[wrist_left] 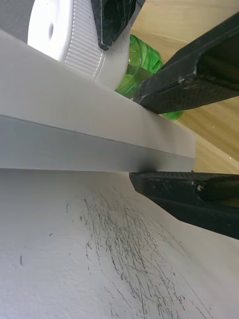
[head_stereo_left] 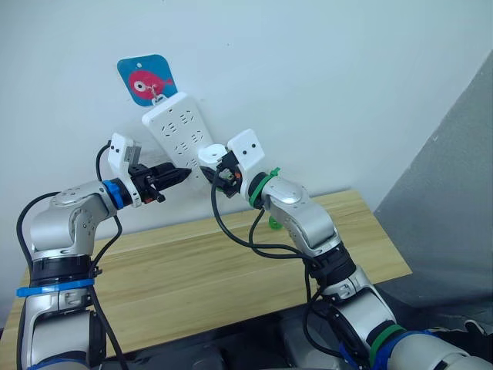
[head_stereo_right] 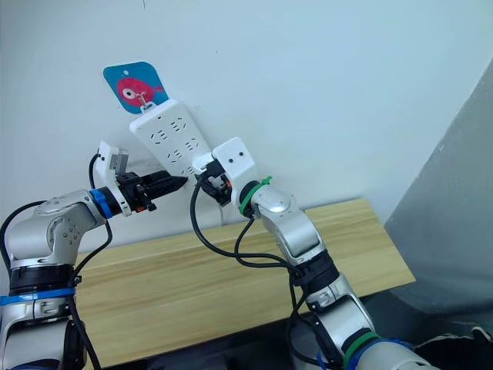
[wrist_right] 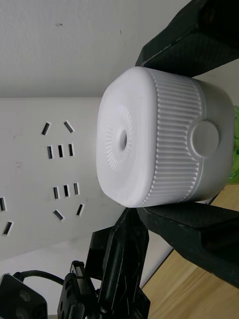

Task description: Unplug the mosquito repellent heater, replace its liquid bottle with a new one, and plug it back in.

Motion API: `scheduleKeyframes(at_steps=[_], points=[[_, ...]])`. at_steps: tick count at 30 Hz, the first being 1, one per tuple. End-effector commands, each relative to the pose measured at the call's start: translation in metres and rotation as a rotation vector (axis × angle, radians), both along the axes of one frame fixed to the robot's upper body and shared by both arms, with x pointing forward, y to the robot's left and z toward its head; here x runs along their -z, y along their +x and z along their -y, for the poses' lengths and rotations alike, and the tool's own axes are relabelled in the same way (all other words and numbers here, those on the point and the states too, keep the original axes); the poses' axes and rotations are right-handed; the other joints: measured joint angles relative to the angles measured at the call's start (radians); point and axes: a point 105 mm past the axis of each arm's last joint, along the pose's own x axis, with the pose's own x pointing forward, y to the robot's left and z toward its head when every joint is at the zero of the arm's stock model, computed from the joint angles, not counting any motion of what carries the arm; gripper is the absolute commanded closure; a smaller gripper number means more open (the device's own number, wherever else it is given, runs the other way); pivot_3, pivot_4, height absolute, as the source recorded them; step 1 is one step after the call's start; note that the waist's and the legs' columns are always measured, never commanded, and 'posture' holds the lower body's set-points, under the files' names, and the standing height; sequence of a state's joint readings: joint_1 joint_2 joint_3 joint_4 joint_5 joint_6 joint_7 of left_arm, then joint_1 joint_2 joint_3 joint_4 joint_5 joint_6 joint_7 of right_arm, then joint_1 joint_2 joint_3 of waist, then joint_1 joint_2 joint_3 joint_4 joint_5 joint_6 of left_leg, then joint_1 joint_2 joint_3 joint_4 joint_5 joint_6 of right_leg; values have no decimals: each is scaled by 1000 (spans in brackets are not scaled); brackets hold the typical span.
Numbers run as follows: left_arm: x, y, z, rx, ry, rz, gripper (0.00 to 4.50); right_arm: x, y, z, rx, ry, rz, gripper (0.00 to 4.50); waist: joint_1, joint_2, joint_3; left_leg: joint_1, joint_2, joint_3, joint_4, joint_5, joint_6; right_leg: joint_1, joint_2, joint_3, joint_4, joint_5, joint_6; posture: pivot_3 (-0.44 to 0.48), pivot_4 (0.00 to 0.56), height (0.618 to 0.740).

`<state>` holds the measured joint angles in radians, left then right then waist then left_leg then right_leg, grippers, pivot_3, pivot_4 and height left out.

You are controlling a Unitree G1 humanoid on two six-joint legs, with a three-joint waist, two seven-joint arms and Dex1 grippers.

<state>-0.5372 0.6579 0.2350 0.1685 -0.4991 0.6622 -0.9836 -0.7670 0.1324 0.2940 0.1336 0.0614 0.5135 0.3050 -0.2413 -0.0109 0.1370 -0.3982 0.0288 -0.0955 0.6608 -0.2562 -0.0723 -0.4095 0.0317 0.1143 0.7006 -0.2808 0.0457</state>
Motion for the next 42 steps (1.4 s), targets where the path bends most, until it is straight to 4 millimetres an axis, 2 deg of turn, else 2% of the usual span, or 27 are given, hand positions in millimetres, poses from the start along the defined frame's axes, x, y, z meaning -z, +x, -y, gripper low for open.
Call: scheduleKeyframes(at_steps=[1, 4, 11, 17, 18, 20, 22, 26, 27, 33, 36, 42], points=[[-24, -2, 12, 66, 12, 113, 3192, -31, -18, -21, -76, 71, 61, 0, 8, -1, -1, -1, 0, -1, 0, 0, 0, 0, 0, -2, -1, 2, -3, -169, 91, 736], [-23, 0, 9, 49, 20, 123, 3196, -32, -21, -14, -74, 58, 71, 0, 17, -1, -1, -3, 0, -3, -2, -1, -1, 0, -2, -4, -4, 0, -4, -169, 91, 736], [-21, 8, 2, -2, 36, 152, 3196, -31, -44, 19, -127, -7, 88, 0, 24, -1, -1, -4, -3, -7, -4, -1, -2, 0, -8, -10, -5, -1, -4, -175, 97, 736], [-20, 14, -14, -46, 98, 220, 3196, -27, -65, 40, -191, -68, 91, 0, 23, -1, -1, -3, -3, -11, -3, -1, -2, 2, -6, -13, -4, -2, -5, -180, 98, 736], [-18, 14, -16, -44, 109, 222, 2478, -26, -66, 42, -195, -77, 89, 0, 23, -1, -1, -3, -3, -11, -3, -1, -2, 2, -6, -13, -4, -2, -5, -180, 98, 736], [-16, 13, -17, -30, 133, 228, 2021, -25, -69, 45, -204, -89, 90, 0, 23, -1, -1, -2, -2, -11, -3, -1, -2, 3, -5, -14, -4, -2, -5, -180, 98, 736], [-14, 12, -20, -25, 166, 239, 1363, -25, -72, 46, -222, -99, 100, 0, 22, -1, -1, -2, -2, -11, -3, -1, -2, 3, -5, -14, -4, -3, -5, -180, 98, 736], [-13, 9, -37, -59, 229, 260, 173, -24, -79, 52, -262, -127, 138, 0, 24, -1, -1, -3, -2, -11, -3, -1, -2, 3, -5, -14, -4, -3, -6, -170, 98, 736], [-13, 7, -40, -55, 236, 257, 41, -24, -80, 53, -269, -133, 146, 0, 24, -1, -1, -3, -2, -11, -3, -1, -2, 3, -5, -14, -4, -3, -6, -165, 98, 736], [-10, -16, -62, -34, 328, 241, 41, -21, -87, 56, -337, -171, 191, 0, 22, -1, -1, -2, -1, -11, -3, -1, -1, 3, -4, -14, -4, -5, -5, -147, 91, 736], [-7, -35, -65, 43, 401, 235, 0, -19, -85, 55, -351, -176, 191, 531, 24, -1, -1, -2, -1, -12, -4, -1, -1, 3, -4, -15, -3, -6, -7, -142, 87, 736], [-1, -79, -58, 214, 465, 162, 0, -10, -81, 41, -363, -189, 197, 2678, 33, -2, -1, -1, 0, -12, -6, -1, -2, 3, -4, -15, -3, -6, -8, -92, 68, 736]])
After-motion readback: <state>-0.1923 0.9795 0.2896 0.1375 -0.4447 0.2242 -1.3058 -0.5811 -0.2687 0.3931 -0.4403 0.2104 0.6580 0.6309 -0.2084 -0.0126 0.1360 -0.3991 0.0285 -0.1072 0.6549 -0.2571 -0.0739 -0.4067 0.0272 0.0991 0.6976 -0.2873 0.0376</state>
